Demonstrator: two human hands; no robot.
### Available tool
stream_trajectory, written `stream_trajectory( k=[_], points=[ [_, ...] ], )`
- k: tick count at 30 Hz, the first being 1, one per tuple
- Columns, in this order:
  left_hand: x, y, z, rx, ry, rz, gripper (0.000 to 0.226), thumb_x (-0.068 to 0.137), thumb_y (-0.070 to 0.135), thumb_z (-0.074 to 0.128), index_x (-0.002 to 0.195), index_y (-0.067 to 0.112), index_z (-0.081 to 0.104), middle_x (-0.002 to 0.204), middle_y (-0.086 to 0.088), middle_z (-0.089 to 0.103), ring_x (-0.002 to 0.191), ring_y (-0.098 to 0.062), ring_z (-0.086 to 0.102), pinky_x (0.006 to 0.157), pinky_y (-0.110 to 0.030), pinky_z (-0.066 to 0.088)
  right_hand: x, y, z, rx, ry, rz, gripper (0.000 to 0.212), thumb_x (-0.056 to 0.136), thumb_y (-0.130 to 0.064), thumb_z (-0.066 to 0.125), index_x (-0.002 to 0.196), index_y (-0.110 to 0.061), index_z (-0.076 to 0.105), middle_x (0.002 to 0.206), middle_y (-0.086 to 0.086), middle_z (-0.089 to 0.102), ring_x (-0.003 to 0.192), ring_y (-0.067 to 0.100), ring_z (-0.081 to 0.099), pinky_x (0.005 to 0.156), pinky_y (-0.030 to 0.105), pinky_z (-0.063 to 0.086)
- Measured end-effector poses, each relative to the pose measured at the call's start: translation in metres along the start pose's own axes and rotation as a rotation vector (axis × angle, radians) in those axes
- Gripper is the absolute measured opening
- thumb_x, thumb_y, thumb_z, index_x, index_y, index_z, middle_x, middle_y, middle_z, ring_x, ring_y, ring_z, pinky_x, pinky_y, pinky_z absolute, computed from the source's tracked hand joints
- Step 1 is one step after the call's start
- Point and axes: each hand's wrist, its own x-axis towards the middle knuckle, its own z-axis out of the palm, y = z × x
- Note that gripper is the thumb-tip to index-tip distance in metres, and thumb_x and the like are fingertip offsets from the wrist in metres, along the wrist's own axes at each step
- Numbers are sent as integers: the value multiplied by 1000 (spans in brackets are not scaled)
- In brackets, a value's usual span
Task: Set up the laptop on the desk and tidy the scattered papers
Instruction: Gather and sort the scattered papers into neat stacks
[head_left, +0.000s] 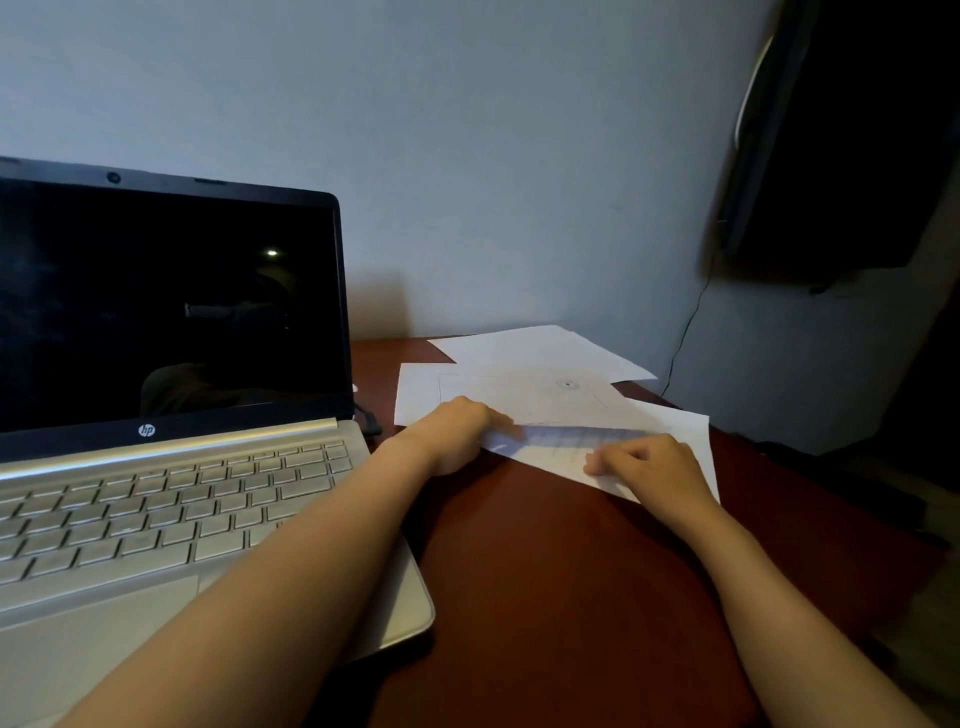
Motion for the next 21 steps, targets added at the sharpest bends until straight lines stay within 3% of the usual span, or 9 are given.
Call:
stream_trajectory(
  k=[4, 7, 10, 12, 14, 15, 17, 19, 21],
  points=[
    [-5, 3, -1, -102, 133, 49, 49, 81, -11, 45, 106, 21, 73, 122, 0, 65, 115, -21, 57, 92, -21, 40, -1, 4, 2, -43, 133, -37, 38, 89, -21, 57, 53, -15, 65, 72, -1, 65, 71, 14, 54, 69, 30, 51],
    [-3, 1, -2, -216, 141, 57, 46, 69, -18, 44, 81, 12, 77, 85, 2, 68, 86, -15, 61, 75, -14, 40, -4, 1, -2, -70, 546, 32, 41, 94, -24, 47, 63, -4, 65, 69, 14, 66, 58, 20, 50, 52, 22, 38],
    [0, 6, -5, -319, 81, -5, 34, 70, -16, 50, 68, 7, 75, 76, 0, 69, 70, 2, 58, 74, -10, 42, 1, 11, -15, 78, 846, 313, 38, 96, -26, 39, 88, 0, 66, 95, 23, 64, 84, 33, 56, 68, 31, 40],
    [0, 11, -7, -429, 31, -56, 38, 73, -14, 51, 56, 12, 72, 81, -3, 74, 76, 6, 61, 76, -5, 42, 4, 18, -20, 40, 768, 496, 39, 96, -30, 39, 114, 0, 56, 121, 24, 54, 111, 39, 50, 88, 42, 41],
    [1, 14, -9, -543, 33, -106, 51, 73, -12, 44, 47, 25, 68, 76, 0, 72, 84, -8, 64, 76, -8, 43, 5, 21, -19, -84, 612, 592, 48, 93, -34, 48, 127, 0, 43, 133, 23, 45, 123, 39, 42, 101, 43, 34],
    [3, 14, -11, -554, 51, -147, 49, 72, -6, 42, 51, 28, 69, 79, -1, 70, 87, -14, 61, 75, -10, 42, 5, 22, -18, -141, 553, 606, 53, 90, -35, 53, 129, -1, 40, 135, 22, 44, 125, 38, 40, 103, 43, 31],
    [8, 12, -11, -433, 107, -272, 41, 75, 5, 44, 88, 34, 70, 106, -8, 62, 97, -23, 55, 79, -22, 43, 6, 21, -17, -229, 489, 612, 60, 85, -36, 61, 130, -4, 38, 136, 20, 44, 126, 37, 39, 104, 42, 30],
    [14, 8, -7, -278, 132, -501, 47, 87, 17, 45, 133, 26, 44, 138, -13, 45, 123, -33, 44, 100, -36, 35, 7, 20, -17, -265, 459, 621, 59, 84, -34, 62, 130, -5, 38, 135, 19, 45, 126, 37, 39, 104, 43, 29],
    [18, 6, -4, -300, 112, -698, 60, 93, 30, 46, 144, 10, 22, 145, -18, 36, 133, -37, 33, 108, -40, 29, 9, 20, -17, -255, 442, 626, 56, 85, -30, 61, 129, -5, 37, 133, 19, 48, 125, 37, 40, 104, 43, 29]
  ],
)
